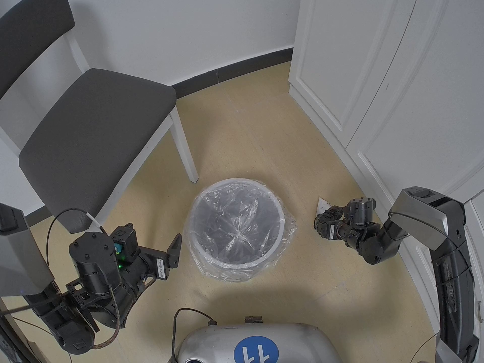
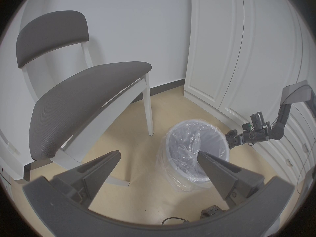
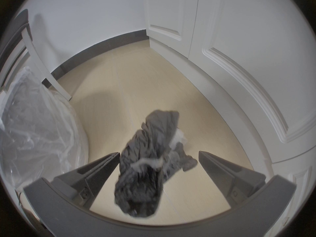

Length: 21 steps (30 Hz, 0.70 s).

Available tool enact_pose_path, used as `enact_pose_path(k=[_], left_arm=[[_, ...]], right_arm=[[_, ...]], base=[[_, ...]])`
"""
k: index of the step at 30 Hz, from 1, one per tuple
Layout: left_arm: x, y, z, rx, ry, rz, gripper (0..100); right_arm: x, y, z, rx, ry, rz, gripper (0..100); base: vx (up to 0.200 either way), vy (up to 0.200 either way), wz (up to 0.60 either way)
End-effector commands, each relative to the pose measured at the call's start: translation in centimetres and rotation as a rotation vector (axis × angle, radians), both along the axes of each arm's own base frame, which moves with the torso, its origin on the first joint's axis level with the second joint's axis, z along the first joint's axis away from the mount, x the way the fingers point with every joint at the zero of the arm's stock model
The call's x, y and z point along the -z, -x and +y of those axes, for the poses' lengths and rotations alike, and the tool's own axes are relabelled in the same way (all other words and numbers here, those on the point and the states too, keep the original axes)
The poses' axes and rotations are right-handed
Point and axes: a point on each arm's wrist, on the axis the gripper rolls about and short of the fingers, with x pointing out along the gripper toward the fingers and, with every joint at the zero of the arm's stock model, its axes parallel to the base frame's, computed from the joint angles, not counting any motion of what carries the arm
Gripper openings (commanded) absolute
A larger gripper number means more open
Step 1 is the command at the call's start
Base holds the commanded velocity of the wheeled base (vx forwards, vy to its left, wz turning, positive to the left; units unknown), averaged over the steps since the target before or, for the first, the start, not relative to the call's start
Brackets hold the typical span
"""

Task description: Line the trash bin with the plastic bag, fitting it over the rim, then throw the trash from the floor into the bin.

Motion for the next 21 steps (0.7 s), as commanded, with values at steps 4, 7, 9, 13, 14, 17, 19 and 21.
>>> enact_pose_path(k=[4, 7, 9, 13, 14, 17, 19, 21], left_arm=[[-0.1, -0.1, -0.1, 0.002, 0.009, -0.003, 100], [-0.1, -0.1, -0.1, 0.002, 0.009, -0.003, 100], [0.0, 0.0, -0.1, 0.005, 0.007, 0.000, 100], [0.1, -0.1, -0.1, 0.006, 0.005, 0.004, 100], [0.4, -0.1, -0.2, 0.008, 0.000, 0.012, 100], [0.8, -0.2, -0.5, 0.014, -0.004, 0.016, 100], [0.9, -0.2, -0.6, 0.015, -0.002, 0.012, 100], [1.0, -0.1, -0.9, 0.026, -0.002, 0.012, 100]], right_arm=[[2.2, -2.8, 0.1, 0.035, -0.039, -0.023, 100], [2.6, -3.5, 0.1, 0.037, -0.068, -0.032, 100], [2.7, -3.8, 0.3, 0.031, -0.078, -0.038, 100], [2.8, -4.2, 0.5, 0.001, -0.097, -0.048, 100], [3.1, -4.5, 0.8, -0.017, -0.127, -0.052, 100], [3.3, -4.7, 1.2, -0.033, -0.196, -0.060, 100], [3.4, -4.8, 1.3, -0.036, -0.210, -0.050, 100], [3.3, -4.8, 1.3, -0.037, -0.216, -0.051, 100]], base=[[0.000, 0.000, 0.00], [0.000, 0.000, 0.00], [0.000, 0.000, 0.00], [0.000, 0.000, 0.00], [0.000, 0.000, 0.00], [0.000, 0.000, 0.00], [0.000, 0.000, 0.00], [0.000, 0.000, 0.00]])
